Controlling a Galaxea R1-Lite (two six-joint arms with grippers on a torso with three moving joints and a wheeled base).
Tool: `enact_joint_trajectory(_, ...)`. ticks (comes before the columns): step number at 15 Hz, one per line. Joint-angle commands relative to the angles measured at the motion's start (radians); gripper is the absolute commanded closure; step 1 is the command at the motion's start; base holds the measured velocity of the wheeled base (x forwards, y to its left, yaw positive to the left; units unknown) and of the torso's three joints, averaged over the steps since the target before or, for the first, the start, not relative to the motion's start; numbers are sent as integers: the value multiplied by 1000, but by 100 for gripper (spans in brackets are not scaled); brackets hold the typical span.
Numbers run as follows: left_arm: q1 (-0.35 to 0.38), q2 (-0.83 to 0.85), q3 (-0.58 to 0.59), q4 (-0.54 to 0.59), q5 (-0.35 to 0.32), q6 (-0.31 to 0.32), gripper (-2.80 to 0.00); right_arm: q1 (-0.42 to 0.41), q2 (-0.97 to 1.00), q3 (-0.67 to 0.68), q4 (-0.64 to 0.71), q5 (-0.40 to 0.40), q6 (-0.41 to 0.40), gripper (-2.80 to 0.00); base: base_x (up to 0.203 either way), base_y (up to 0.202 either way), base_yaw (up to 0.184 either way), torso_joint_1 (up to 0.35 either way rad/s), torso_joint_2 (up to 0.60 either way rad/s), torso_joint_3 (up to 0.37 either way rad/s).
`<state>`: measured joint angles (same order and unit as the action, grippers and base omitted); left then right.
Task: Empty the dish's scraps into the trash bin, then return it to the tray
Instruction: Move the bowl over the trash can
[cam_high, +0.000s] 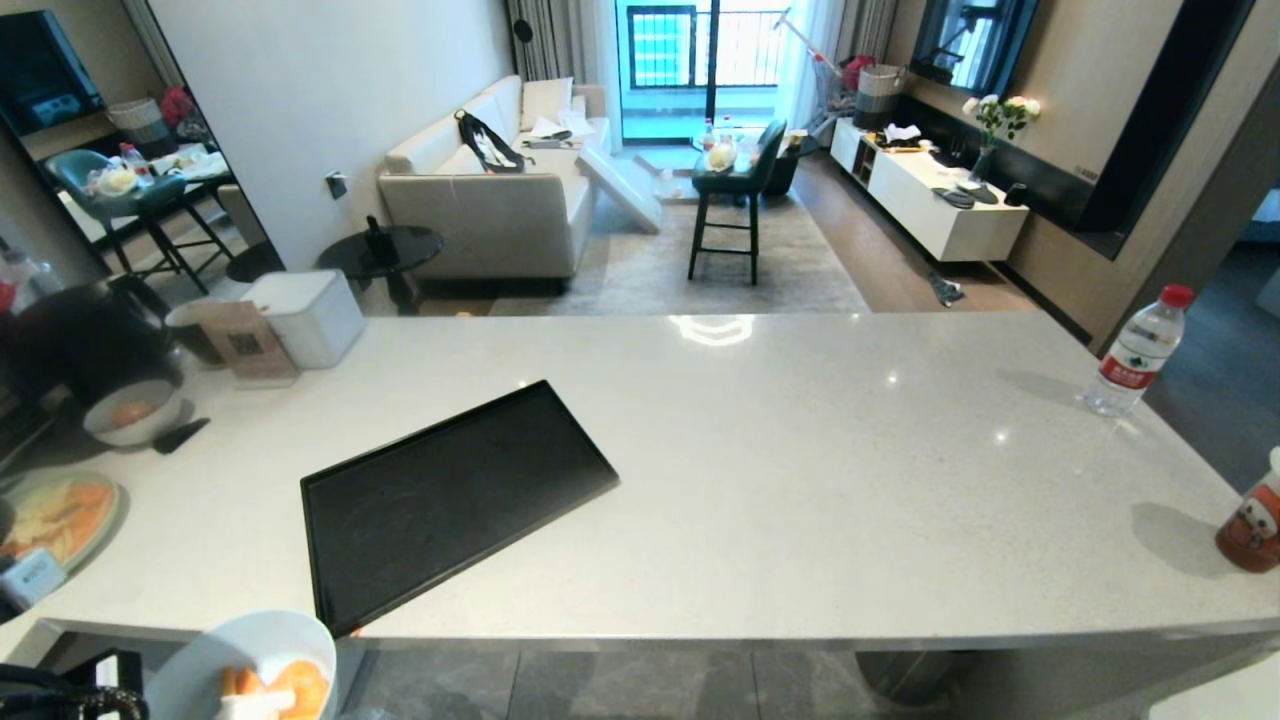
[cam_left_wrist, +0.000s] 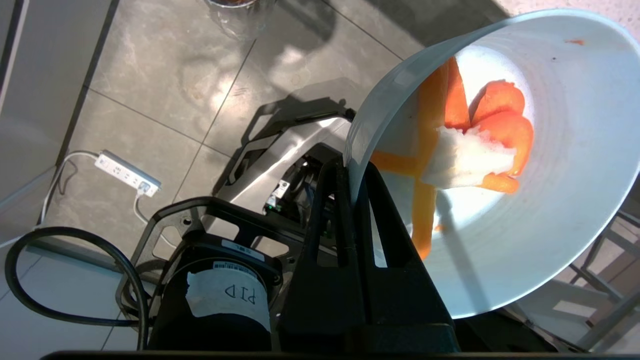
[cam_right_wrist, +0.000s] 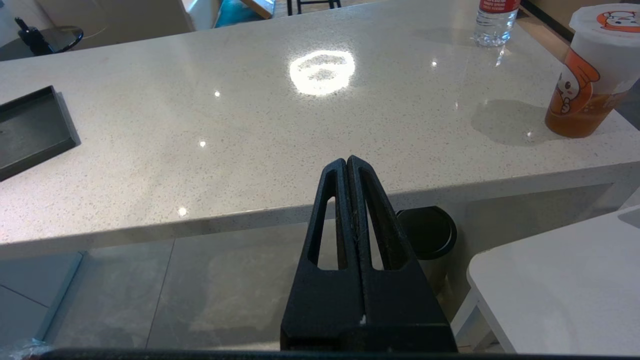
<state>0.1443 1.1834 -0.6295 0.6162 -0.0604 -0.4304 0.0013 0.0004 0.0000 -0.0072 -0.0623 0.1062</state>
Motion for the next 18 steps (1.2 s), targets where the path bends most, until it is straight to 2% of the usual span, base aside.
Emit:
enact_joint_trajectory(1,0,4,1,0,-1,-2,0,0,0,0,0,-1,1,0,0,0,0,0,0,0)
enact_joint_trajectory(13,-2,15,-4,-9,-29,-4,0,0,0,0,0,-1,1,0,0,0,0,0,0,0)
enact_joint_trajectory(18,-2,41,1,-58,-24,-2,0,0,0,0,0,-1,1,0,0,0,0,0,0,0)
